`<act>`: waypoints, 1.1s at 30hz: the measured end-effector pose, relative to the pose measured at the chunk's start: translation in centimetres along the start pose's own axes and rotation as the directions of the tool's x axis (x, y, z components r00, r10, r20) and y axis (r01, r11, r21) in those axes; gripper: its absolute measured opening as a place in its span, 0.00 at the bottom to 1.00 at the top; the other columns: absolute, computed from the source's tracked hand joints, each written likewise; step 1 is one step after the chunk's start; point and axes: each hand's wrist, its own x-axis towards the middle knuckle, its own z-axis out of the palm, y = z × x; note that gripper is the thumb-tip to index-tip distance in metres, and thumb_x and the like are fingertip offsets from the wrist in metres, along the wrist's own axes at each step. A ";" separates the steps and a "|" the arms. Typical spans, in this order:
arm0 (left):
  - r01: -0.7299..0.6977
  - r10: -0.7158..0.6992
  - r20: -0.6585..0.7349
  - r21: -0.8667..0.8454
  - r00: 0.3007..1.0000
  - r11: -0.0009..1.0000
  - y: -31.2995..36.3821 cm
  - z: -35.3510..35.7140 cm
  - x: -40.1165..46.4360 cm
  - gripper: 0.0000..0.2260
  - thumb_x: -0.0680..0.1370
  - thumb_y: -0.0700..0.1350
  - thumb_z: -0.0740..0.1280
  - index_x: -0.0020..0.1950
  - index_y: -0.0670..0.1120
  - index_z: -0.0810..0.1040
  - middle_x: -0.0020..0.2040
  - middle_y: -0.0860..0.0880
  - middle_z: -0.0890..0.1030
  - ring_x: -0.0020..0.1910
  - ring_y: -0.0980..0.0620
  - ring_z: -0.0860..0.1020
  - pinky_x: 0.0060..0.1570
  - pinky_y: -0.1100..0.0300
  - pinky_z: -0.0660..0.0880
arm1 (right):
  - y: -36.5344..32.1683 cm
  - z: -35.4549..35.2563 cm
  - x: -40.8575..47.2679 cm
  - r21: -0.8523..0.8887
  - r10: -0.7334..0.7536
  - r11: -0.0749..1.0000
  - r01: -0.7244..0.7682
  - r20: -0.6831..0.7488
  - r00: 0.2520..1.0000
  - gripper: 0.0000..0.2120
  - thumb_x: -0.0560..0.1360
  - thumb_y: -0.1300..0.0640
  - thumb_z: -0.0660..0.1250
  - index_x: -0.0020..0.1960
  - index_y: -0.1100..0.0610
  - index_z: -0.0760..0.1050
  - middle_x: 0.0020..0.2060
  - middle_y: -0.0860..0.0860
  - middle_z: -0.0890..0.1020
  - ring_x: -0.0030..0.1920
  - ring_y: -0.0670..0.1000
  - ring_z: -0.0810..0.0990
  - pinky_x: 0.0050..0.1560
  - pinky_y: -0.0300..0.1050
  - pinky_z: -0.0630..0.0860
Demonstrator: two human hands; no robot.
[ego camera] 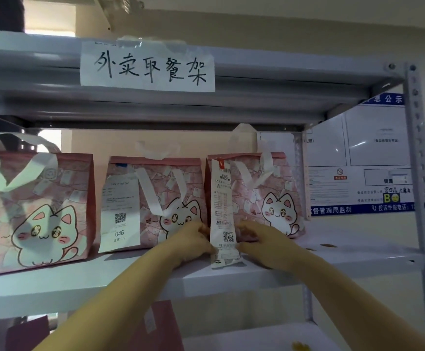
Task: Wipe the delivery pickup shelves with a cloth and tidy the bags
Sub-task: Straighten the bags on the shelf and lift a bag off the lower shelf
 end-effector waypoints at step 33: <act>0.034 -0.034 0.011 -0.007 0.999 0.999 -0.1 0.0 -0.9 0.15 0.68 0.34 0.75 0.52 0.43 0.79 0.49 0.47 0.84 0.50 0.51 0.82 0.56 0.54 0.78 | -1.1 1.0 2.8 0.702 0.131 0.711 0.037 -0.184 0.974 0.32 0.70 0.78 0.62 0.68 0.51 0.69 0.47 0.52 0.81 0.47 0.48 0.81 0.38 0.38 0.80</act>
